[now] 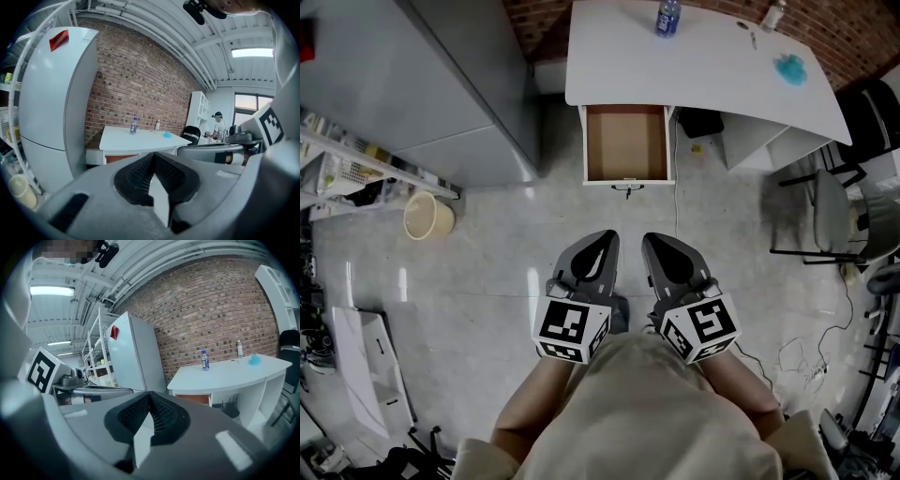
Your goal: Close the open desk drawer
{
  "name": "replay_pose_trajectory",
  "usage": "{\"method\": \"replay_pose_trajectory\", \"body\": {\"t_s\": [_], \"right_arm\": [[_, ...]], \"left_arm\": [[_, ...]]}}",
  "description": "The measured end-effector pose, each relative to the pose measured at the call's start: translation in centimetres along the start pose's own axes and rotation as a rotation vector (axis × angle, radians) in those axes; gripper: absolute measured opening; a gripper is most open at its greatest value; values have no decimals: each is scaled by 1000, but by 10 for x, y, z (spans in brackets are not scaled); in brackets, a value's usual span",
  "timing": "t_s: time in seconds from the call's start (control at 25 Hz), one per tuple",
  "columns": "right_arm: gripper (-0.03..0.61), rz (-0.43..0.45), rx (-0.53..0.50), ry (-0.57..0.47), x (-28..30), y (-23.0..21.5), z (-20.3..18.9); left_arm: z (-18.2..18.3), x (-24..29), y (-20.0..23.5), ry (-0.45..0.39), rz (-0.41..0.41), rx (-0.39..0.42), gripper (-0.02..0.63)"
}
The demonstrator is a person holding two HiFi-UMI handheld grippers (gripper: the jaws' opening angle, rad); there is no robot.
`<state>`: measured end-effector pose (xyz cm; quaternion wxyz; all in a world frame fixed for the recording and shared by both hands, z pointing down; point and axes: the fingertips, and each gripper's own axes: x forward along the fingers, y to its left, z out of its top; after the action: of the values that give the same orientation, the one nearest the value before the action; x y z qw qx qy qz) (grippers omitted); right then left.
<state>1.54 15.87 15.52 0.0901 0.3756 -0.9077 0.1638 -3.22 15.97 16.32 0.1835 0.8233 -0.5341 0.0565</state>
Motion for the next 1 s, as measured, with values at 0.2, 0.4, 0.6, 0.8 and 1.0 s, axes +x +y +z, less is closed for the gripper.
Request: {"method": "replay_pose_trajectory", "body": {"t_s": [0.2, 0.4, 0.6, 0.8, 1.0], "right_arm": [[2, -21, 13, 4, 25, -2, 3], [3, -48, 28, 7, 49, -3, 2], [3, -83, 51, 4, 71, -4, 2], [3, -120, 70, 24, 81, -9, -3], [3, -142, 109, 55, 78, -23, -16]], "left_arm": [[2, 9, 25, 15, -14, -2, 2], [3, 20, 47, 30, -46, -7, 3], [2, 28, 65, 43, -87, 0, 3], [-3, 38, 78, 47, -121, -21, 3], [-16, 54, 79, 71, -133, -41, 3]]}}
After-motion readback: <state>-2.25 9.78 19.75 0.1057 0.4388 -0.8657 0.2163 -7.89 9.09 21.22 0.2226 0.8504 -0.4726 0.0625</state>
